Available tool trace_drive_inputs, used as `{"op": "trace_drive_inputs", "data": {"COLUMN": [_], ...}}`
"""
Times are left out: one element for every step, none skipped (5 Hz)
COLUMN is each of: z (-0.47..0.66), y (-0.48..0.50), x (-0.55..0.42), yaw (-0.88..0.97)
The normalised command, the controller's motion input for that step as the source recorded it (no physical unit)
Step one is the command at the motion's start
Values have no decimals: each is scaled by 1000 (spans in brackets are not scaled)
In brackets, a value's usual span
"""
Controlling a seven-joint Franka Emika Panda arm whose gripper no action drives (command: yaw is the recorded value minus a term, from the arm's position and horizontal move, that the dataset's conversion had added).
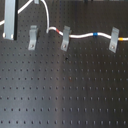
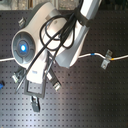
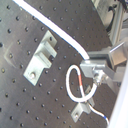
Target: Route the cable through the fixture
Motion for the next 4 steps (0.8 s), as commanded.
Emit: {"op": "trace_drive_inputs", "data": {"z": [585, 598, 338, 261], "y": [214, 316, 281, 167], "x": [-509, -399, -426, -451], "yaw": [-217, -303, -343, -300]}}
